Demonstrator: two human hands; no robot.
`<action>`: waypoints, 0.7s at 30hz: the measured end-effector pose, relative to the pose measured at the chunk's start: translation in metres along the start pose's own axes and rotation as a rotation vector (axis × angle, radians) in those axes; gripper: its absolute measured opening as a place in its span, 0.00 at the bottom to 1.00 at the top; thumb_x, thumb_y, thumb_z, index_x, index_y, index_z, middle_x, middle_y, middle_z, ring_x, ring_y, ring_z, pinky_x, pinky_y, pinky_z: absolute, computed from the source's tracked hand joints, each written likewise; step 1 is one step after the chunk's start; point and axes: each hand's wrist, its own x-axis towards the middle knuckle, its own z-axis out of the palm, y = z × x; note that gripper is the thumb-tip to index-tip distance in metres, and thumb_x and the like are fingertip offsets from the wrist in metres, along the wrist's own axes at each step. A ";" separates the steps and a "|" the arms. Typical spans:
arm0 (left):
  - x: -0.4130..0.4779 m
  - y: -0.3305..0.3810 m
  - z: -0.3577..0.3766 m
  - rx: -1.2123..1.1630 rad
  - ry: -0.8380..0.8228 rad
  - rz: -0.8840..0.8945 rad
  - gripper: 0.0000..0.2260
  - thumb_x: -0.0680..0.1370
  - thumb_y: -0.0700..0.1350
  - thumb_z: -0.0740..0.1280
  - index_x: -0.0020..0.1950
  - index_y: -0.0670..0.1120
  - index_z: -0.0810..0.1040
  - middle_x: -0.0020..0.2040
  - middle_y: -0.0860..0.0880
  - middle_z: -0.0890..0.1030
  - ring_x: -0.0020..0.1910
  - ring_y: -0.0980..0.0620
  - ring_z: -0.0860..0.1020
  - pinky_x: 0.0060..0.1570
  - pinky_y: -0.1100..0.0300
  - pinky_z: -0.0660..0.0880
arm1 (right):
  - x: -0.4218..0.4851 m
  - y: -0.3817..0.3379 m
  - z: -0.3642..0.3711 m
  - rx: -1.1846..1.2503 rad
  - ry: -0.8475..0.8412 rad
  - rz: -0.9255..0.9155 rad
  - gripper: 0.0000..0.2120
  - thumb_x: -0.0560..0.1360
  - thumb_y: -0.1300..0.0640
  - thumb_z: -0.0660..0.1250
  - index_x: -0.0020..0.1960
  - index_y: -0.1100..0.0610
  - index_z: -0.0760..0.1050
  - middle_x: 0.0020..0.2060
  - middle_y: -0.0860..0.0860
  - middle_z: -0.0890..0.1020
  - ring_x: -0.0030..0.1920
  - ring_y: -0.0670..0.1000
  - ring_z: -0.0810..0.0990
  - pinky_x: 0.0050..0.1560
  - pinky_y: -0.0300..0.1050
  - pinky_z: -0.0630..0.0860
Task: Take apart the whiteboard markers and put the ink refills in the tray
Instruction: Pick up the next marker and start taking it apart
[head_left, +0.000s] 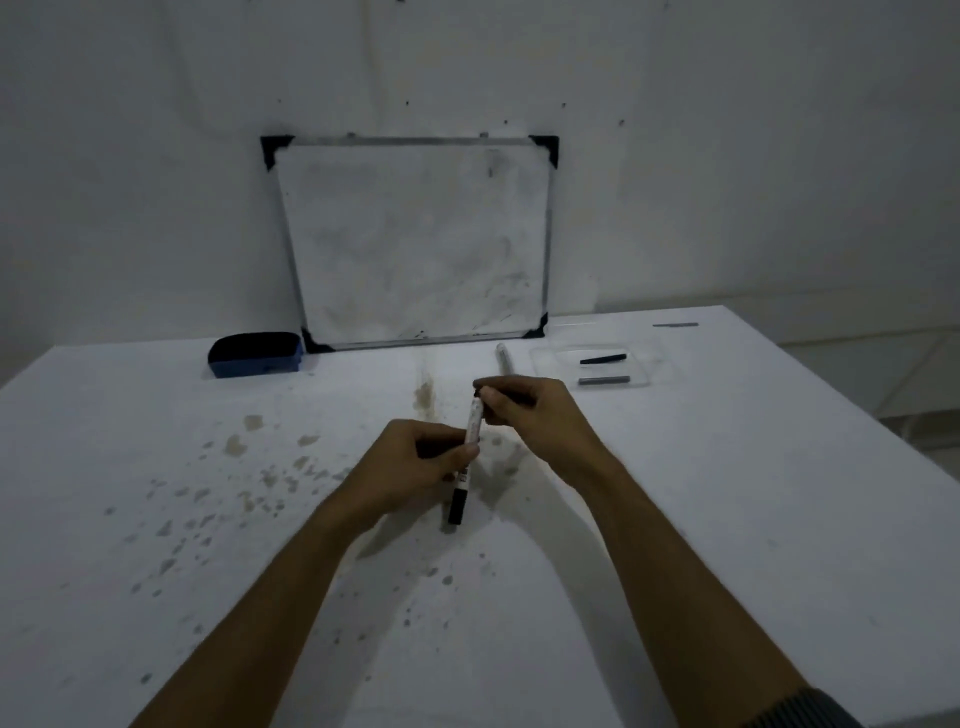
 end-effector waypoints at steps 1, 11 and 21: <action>0.010 0.005 -0.001 -0.042 0.024 -0.019 0.11 0.76 0.50 0.75 0.58 0.51 0.86 0.46 0.54 0.88 0.45 0.55 0.86 0.50 0.61 0.82 | 0.004 0.002 -0.005 -0.012 0.072 0.002 0.12 0.81 0.56 0.68 0.63 0.57 0.82 0.48 0.52 0.88 0.47 0.48 0.88 0.55 0.44 0.83; 0.158 0.011 0.021 0.184 0.326 -0.142 0.11 0.73 0.50 0.79 0.41 0.42 0.89 0.36 0.44 0.88 0.36 0.50 0.86 0.41 0.63 0.80 | 0.001 0.059 -0.045 -0.556 0.348 0.000 0.09 0.75 0.54 0.73 0.55 0.53 0.82 0.43 0.49 0.81 0.40 0.41 0.78 0.48 0.39 0.75; 0.168 0.008 0.036 0.295 0.428 -0.148 0.19 0.72 0.57 0.77 0.33 0.42 0.87 0.30 0.46 0.85 0.34 0.51 0.83 0.42 0.58 0.79 | 0.007 0.060 -0.046 -0.582 0.330 0.019 0.12 0.75 0.52 0.73 0.57 0.54 0.81 0.46 0.50 0.81 0.43 0.45 0.78 0.50 0.42 0.77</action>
